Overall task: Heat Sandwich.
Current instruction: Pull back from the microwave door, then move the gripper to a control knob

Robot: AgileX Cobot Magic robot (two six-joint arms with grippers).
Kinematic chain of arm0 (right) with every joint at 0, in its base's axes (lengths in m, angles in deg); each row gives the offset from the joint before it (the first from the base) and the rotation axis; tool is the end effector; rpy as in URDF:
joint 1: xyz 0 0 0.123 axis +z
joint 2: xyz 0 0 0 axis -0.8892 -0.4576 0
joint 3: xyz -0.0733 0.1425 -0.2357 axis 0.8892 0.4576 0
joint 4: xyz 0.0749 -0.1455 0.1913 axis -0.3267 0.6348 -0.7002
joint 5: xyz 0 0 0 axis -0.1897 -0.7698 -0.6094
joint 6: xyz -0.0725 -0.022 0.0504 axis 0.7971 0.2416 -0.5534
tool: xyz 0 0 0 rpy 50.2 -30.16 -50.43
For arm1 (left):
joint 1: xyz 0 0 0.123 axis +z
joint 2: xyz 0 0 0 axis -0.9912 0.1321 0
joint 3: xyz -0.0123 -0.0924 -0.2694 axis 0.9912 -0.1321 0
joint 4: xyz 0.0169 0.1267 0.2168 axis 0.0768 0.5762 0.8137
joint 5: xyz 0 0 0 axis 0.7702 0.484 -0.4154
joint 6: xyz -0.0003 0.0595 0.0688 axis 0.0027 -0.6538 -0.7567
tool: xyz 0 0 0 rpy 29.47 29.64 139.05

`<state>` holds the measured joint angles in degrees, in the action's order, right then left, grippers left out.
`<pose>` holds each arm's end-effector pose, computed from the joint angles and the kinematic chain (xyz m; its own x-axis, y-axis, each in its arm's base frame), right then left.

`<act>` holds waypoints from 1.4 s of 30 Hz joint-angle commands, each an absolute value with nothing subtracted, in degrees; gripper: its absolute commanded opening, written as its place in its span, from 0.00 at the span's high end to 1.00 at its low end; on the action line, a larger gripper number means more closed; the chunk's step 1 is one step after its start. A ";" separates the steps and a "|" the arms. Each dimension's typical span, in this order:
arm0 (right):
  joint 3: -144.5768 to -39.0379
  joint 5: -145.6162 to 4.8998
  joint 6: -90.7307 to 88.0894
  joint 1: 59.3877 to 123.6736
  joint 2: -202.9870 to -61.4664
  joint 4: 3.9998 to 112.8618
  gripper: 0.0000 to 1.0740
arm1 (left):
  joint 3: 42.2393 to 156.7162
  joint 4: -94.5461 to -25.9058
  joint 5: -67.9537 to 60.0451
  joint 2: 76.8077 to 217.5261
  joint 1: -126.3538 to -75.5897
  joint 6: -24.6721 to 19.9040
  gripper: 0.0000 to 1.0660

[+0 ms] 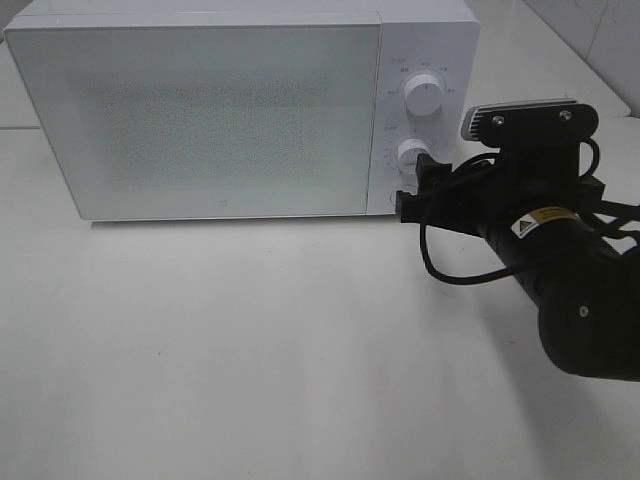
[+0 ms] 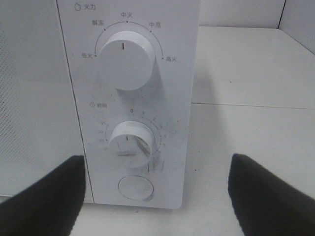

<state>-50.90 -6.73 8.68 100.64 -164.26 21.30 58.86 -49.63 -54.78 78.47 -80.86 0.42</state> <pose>0.2490 0.1294 0.1580 -0.0990 -0.0397 -0.9943 -0.0692 0.9971 -0.0329 -0.0084 -0.0059 0.2805 -0.4547 -0.0282 -0.8902 0.0208 0.9989 -0.0422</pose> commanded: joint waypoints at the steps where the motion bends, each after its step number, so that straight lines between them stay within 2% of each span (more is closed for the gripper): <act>1: -53.71 -5.13 7.53 100.93 -166.49 22.16 0.29 | 58.74 -49.63 -54.15 76.92 -80.69 0.94 0.06; 20: -65.34 -6.96 6.50 97.49 -177.49 23.48 0.29 | 58.74 -49.63 -54.15 76.92 -80.69 0.94 0.06; 33: -69.06 -7.93 5.07 96.06 -181.79 24.97 0.29 | 58.74 -49.57 -54.15 76.98 -80.69 0.88 0.06; 40: -69.06 -7.93 5.07 96.11 -181.79 24.97 0.33 | 58.74 -49.57 -54.15 76.98 -80.69 0.88 0.06; 42: -69.06 -8.05 5.01 96.11 -181.79 24.97 0.38 | 58.74 -49.57 -54.15 76.98 -80.69 0.88 0.06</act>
<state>-68.60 -7.99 5.64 96.40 -181.73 24.28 58.86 -49.63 -54.78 78.47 -80.86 0.42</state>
